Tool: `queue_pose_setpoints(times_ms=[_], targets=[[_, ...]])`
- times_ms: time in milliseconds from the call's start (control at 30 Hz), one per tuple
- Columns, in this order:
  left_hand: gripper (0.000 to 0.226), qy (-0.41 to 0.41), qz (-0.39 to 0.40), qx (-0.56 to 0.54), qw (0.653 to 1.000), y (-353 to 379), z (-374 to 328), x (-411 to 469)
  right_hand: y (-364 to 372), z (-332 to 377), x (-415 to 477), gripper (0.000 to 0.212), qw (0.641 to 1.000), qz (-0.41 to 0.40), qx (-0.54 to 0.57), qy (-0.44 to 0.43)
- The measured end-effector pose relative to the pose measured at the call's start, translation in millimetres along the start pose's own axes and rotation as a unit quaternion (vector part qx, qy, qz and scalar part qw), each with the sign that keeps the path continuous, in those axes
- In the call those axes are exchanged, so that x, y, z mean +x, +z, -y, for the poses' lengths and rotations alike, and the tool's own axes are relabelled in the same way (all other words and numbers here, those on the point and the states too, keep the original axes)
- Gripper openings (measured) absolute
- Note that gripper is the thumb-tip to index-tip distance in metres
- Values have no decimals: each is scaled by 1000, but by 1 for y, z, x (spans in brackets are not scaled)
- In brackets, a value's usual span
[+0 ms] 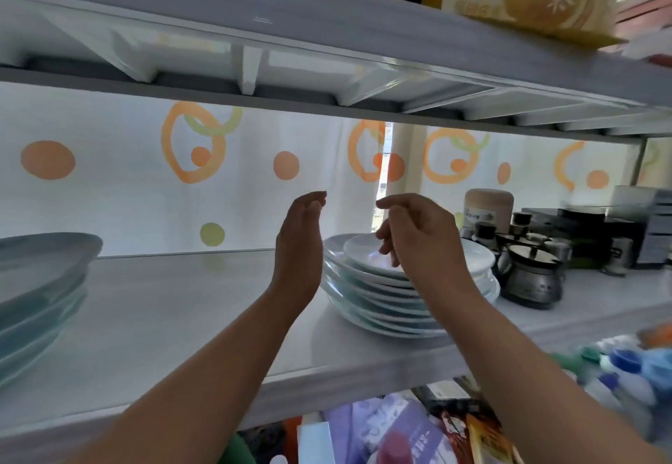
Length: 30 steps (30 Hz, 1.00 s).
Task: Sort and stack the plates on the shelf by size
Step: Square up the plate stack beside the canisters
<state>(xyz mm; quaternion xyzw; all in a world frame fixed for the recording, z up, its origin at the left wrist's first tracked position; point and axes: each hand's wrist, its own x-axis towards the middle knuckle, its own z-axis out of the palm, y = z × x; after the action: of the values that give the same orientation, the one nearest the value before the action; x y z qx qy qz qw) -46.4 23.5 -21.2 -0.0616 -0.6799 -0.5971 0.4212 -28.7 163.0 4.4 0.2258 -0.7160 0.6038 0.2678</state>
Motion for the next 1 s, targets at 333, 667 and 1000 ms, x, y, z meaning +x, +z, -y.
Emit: queue_pose_setpoints(times_ms=[333,667,1000], targets=[[32,33,49,12,998,8,44,-2,-48,-54,23,28,956,-110,-272,22],[37,-91,18,103,990,6,47,-6,-62,-64,25,33,964,-125,-210,104],[35,-60,8,166,984,2,46,-10,-57,-63,19,36,975,-50,-196,94]])
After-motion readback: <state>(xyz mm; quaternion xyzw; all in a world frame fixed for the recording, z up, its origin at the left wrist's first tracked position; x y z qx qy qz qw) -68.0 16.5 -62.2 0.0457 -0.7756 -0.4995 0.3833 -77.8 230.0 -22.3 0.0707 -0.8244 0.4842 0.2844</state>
